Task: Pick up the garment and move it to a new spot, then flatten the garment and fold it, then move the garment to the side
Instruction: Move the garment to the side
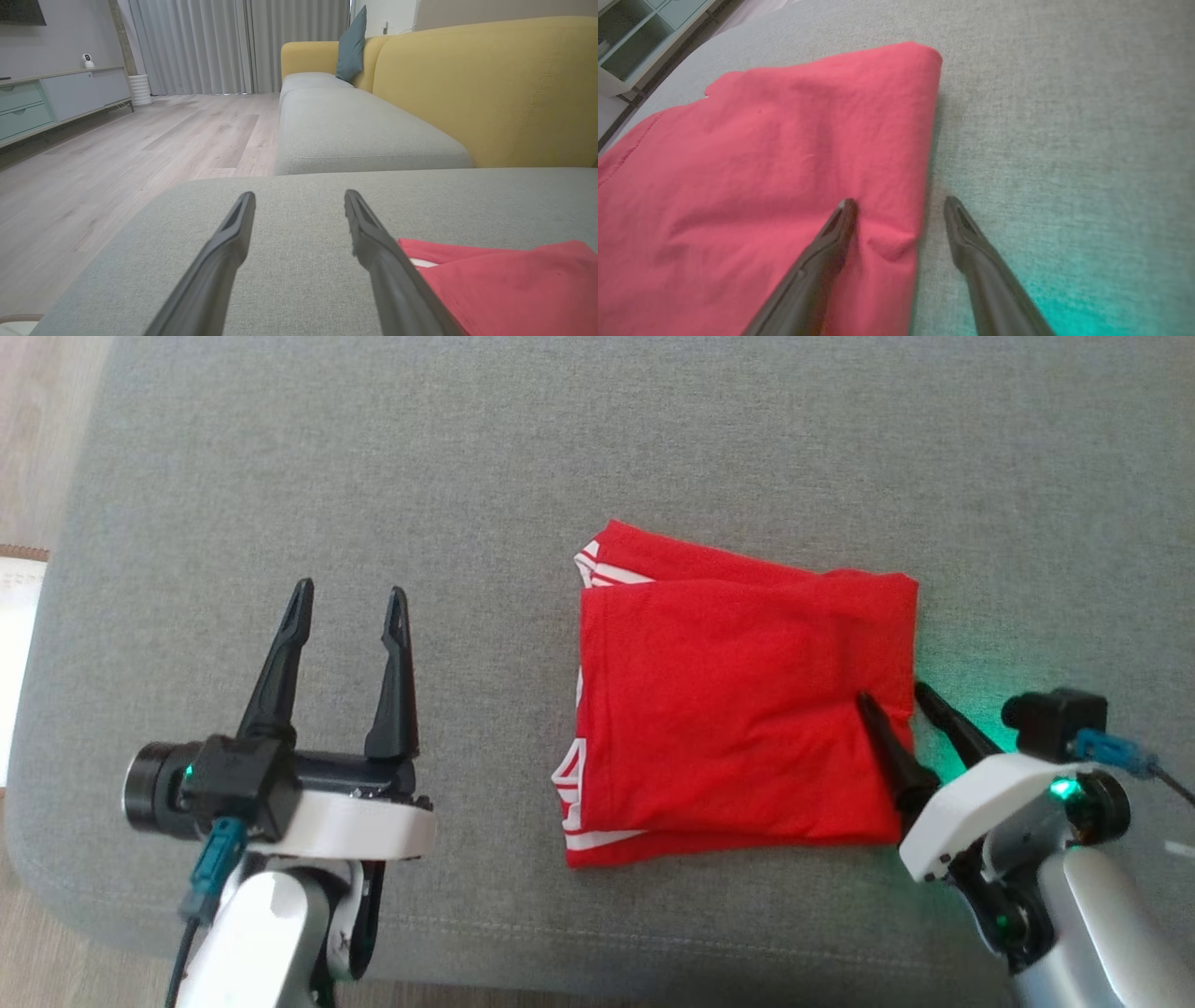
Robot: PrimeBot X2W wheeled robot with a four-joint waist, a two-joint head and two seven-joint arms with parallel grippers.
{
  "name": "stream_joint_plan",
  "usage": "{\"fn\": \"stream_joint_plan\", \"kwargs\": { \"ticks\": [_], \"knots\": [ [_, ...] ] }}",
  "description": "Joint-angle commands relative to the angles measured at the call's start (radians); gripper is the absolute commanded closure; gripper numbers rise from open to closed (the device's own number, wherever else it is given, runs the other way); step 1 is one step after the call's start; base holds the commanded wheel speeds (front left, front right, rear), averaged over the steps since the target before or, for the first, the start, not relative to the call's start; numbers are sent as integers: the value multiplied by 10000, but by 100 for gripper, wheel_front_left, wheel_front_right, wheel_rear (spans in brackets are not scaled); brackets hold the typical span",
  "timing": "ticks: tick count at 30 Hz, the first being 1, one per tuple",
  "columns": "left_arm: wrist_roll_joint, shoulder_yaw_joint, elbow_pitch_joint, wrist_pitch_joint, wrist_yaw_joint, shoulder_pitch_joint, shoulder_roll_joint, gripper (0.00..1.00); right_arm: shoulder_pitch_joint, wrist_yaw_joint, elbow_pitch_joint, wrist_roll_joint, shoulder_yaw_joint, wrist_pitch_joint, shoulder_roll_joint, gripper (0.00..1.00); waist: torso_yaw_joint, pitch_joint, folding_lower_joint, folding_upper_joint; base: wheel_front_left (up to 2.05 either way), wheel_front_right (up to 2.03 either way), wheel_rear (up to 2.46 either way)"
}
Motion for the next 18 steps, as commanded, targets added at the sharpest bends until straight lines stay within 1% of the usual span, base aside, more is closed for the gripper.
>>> {"fn": "stream_joint_plan", "kwargs": {
  "ticks": [1, 7, 9, 14, 18],
  "knots": [
    [95, 383, -254, -104, -15, -383, 110, 0, -47, -7, -65, 122, 364, 154, -107, 100, -4, 0, -1, 0, 0, 0, 0],
    [158, 498, -261, -147, 16, -340, 141, 0, -138, -7, -550, 110, 451, -48, -360, 100, -166, 1, -1, 0, 0, 0, 0],
    [242, 533, -311, -157, 28, -349, 184, 0, -148, -7, -827, 121, 516, -133, -481, 100, -332, 18, -1, 0, 0, 0, 0],
    [301, 577, -445, -168, -3, -324, 205, 0, -335, -7, -1390, 128, 756, -258, -721, 100, -1118, 57, -1, 0, 0, 0, 0],
    [414, 514, -545, -171, -81, -482, 242, 0, -735, -7, -1417, 235, 840, -313, -934, 100, -1939, 212, -1, 0, 0, 0, 0]
  ]
}}
